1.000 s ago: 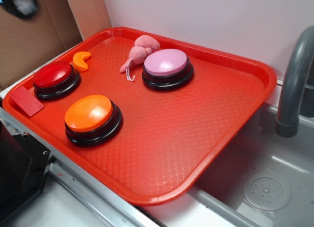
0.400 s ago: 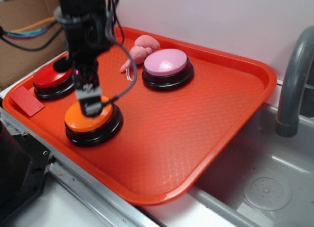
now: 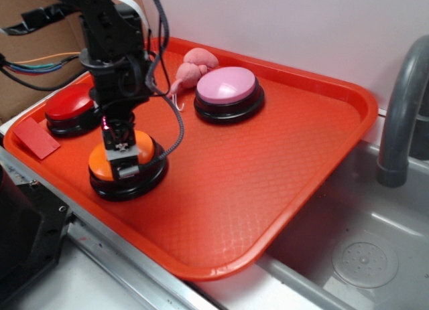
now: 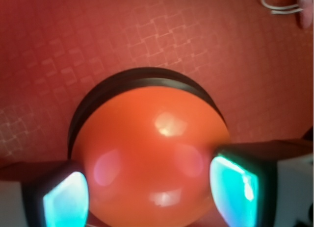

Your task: Push the orange button.

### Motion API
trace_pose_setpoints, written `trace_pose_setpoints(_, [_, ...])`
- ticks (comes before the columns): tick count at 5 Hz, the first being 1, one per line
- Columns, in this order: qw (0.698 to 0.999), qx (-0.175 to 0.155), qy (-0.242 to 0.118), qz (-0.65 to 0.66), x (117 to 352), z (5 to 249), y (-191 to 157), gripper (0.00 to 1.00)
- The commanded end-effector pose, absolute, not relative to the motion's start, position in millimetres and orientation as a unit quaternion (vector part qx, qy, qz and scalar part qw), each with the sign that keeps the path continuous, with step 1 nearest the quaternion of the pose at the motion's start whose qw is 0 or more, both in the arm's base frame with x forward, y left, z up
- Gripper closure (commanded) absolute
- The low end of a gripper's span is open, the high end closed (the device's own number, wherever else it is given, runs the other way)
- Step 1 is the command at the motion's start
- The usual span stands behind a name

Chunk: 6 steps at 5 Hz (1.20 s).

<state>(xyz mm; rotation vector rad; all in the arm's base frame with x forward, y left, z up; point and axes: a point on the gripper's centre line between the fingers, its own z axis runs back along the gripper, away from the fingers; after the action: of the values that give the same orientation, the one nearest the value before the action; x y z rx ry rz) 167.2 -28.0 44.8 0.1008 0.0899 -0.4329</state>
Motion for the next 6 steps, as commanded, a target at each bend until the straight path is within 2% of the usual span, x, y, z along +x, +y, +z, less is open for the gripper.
trace_pose_setpoints(1, [0.971,0.062,0.021,-0.228,177,55,-31,0.00])
trace_pose_setpoints(2, [0.974,0.075,-0.014,-0.211,175,81,-31,0.00])
trace_pose_setpoints(3, [0.978,0.079,-0.016,-0.194,164,105,-25,0.00])
trace_pose_setpoints(4, [0.980,0.076,-0.009,-0.184,160,115,-21,0.00])
trace_pose_setpoints(6, [0.987,0.058,-0.023,-0.146,154,124,-15,0.00])
